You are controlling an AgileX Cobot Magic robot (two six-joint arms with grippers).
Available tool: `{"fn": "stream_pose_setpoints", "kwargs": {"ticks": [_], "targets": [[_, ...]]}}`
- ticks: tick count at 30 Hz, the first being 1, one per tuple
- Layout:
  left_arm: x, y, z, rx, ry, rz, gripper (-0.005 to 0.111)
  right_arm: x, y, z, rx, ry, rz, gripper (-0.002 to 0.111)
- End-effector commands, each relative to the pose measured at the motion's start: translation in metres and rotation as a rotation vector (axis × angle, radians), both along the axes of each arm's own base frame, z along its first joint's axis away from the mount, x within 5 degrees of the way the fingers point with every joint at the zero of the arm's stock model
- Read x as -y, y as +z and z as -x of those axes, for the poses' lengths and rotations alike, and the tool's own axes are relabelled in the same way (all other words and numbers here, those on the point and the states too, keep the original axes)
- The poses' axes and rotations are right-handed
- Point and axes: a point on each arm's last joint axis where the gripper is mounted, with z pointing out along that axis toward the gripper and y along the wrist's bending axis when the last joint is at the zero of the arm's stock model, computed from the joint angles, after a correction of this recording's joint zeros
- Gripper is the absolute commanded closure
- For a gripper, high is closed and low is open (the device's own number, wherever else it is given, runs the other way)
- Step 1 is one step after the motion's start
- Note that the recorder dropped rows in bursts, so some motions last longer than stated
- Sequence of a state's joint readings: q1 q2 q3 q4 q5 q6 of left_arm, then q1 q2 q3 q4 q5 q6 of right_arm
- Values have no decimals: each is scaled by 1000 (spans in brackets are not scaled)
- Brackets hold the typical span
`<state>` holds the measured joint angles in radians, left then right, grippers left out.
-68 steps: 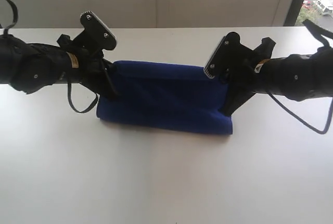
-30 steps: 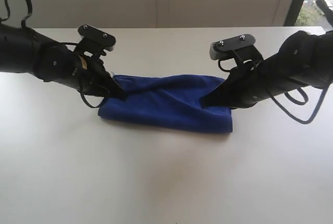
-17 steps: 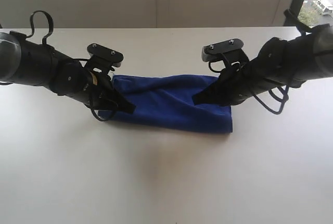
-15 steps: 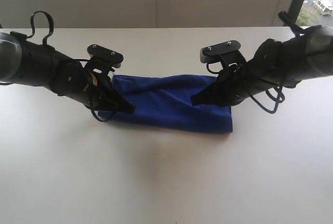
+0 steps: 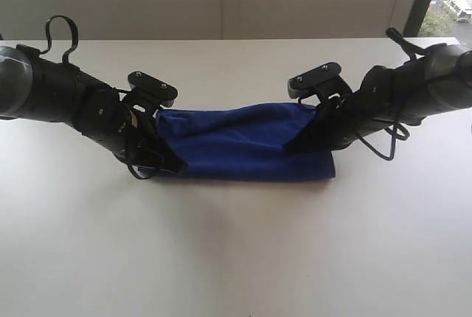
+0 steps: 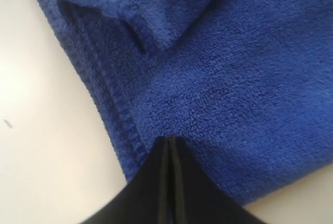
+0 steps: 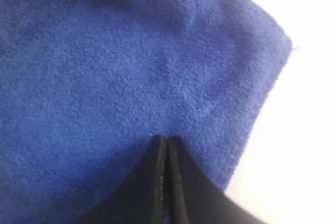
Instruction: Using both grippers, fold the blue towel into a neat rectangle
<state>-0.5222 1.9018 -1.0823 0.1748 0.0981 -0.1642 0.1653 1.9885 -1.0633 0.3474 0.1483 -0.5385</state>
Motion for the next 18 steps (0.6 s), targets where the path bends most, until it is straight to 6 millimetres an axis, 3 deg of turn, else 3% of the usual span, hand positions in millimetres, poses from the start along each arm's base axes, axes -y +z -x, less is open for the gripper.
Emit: {"fn": "stream_pose_setpoints", "kwargs": {"ticks": [1,5,13,18], "targets": [[-3,-2,6,-54,3,-32,107,12,-5,0,-12,7,32,108],[-2,0,5,-44,3,-27,107,12,4,-1,14,9,31,108],[-4,51,9,93,4,59,107,5,69,14,75,-27,-67,108],[-3,51,10,70,42,99,107,-15,63,28,-87,-24,-174,108]]}}
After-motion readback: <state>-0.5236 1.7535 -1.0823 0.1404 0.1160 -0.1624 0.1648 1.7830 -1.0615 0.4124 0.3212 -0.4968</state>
